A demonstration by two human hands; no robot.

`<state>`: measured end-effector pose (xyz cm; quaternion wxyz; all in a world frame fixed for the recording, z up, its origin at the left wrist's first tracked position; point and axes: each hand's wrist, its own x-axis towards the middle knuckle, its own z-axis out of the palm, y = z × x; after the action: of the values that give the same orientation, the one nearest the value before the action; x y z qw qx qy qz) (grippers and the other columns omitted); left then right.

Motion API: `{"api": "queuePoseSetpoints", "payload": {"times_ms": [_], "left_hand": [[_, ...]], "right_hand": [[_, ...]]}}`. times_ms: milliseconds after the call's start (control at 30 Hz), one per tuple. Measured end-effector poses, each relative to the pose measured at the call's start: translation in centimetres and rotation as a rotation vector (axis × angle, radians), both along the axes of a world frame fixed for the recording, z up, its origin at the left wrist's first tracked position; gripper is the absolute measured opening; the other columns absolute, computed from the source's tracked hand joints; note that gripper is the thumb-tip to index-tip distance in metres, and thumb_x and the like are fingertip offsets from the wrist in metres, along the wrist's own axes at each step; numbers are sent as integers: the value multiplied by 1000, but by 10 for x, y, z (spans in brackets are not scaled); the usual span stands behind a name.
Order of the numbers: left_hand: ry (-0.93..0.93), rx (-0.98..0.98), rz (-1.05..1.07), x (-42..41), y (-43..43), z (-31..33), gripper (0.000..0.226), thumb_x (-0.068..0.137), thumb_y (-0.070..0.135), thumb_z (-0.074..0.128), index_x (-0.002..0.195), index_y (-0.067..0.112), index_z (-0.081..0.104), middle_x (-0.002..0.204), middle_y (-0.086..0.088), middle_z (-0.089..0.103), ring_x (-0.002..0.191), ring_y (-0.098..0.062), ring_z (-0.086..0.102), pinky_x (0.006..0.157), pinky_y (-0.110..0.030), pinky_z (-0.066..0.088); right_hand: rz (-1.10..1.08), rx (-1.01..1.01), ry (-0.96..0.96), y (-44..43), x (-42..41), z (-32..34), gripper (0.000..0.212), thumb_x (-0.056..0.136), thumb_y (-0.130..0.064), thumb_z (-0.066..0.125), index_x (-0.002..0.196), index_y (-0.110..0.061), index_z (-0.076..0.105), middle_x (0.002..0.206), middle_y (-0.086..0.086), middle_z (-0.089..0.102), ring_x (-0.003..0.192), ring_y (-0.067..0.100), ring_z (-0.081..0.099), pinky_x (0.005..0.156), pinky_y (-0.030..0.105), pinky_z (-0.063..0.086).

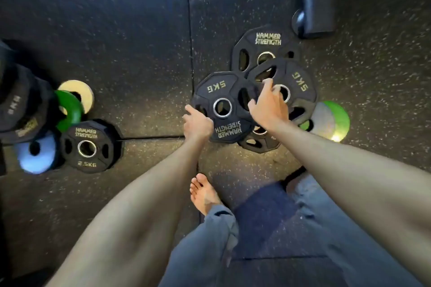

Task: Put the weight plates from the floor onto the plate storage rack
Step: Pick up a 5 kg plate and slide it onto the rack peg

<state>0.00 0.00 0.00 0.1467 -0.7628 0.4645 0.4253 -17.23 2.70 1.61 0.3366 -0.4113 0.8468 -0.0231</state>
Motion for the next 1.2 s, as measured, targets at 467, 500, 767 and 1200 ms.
{"api": "queuePoseSetpoints", "payload": {"times_ms": [467, 500, 767, 1200], "left_hand": [[-131, -60, -18, 3, -24, -97, 58, 93, 9, 54, 140, 0, 23, 124, -23, 59, 119, -41, 53, 94, -45, 43], [-123, -67, -43, 2, -23, -91, 52, 93, 10, 52, 137, 0, 26, 123, -23, 60, 118, -41, 54, 93, -46, 44], [-73, -92, -48, -14, -31, 59, 47, 93, 7, 51, 133, 9, 25, 117, -20, 62, 107, -38, 59, 80, -45, 45], [56, -327, -175, -79, -55, 484, 41, 96, 32, 55, 122, 2, 46, 126, -21, 60, 117, -40, 57, 90, -42, 47]], "right_hand": [[316, 5, 172, -22, -15, -86, 45, 96, -16, 48, 135, -3, 30, 85, 16, 68, 78, 40, 66, 58, 37, 39], [318, -7, 168, -22, -16, -83, 43, 96, -16, 48, 134, -3, 30, 81, 15, 67, 76, 39, 66, 56, 37, 39], [227, -55, 144, -4, -37, 54, 47, 97, -25, 51, 134, -2, 32, 78, 11, 60, 70, 36, 60, 57, 38, 39], [-144, -381, 68, 16, -103, 458, 35, 99, -30, 50, 123, -7, 38, 101, 26, 66, 94, 48, 61, 65, 41, 36]]}}
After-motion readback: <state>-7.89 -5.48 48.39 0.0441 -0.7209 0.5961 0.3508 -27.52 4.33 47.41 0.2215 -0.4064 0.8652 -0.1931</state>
